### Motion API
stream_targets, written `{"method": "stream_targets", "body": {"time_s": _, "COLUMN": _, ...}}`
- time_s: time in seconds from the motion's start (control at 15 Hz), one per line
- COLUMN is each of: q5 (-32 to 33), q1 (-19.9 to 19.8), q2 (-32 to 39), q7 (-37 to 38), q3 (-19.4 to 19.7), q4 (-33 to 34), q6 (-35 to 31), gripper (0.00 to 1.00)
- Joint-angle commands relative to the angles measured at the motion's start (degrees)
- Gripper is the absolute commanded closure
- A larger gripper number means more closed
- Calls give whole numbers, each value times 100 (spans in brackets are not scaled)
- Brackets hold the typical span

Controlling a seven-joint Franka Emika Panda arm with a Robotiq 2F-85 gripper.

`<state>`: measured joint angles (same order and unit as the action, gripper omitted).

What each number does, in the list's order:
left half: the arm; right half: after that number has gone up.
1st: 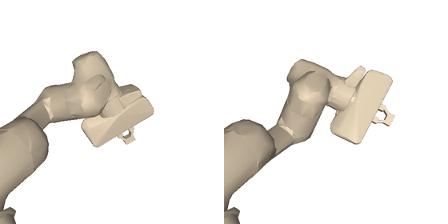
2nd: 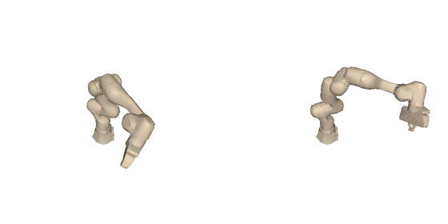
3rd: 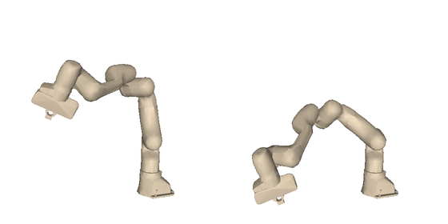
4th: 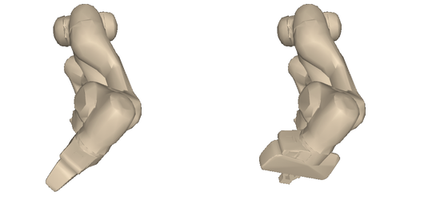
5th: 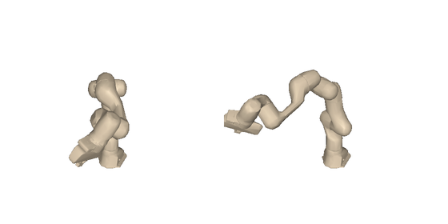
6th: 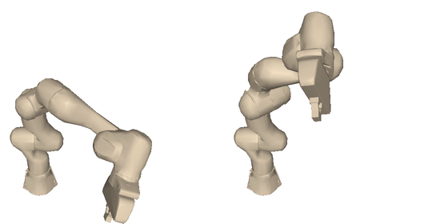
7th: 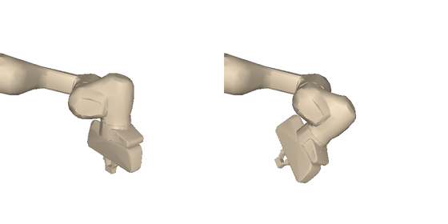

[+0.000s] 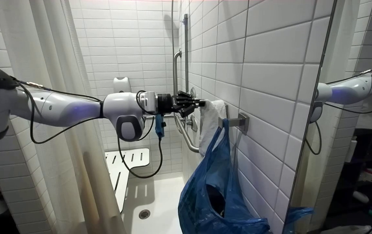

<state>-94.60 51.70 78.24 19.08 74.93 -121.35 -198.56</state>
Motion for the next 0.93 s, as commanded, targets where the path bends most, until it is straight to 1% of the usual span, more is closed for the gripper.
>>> {"method": "stream_targets", "body": {"time_s": 0.0, "q5": -19, "q1": 22, "q2": -158, "q7": 76, "q3": 256, "q4": 46, "q6": 7, "gripper": 98}}
{"method": "stream_targets", "body": {"time_s": 0.33, "q5": -55, "q1": 90, "q2": -195, "q7": 207, "q3": 576, "q4": 71, "q6": 22, "gripper": 98}}
{"method": "stream_targets", "body": {"time_s": 0.53, "q5": 48, "q1": 285, "q2": -60, "q7": 577, "q3": 885, "q4": -41, "q6": 193, "gripper": 98}}
{"method": "stream_targets", "body": {"time_s": 0.87, "q5": 76, "q1": 453, "q2": -109, "q7": 775, "q3": 1370, "q4": -100, "q6": 425, "gripper": 98}}
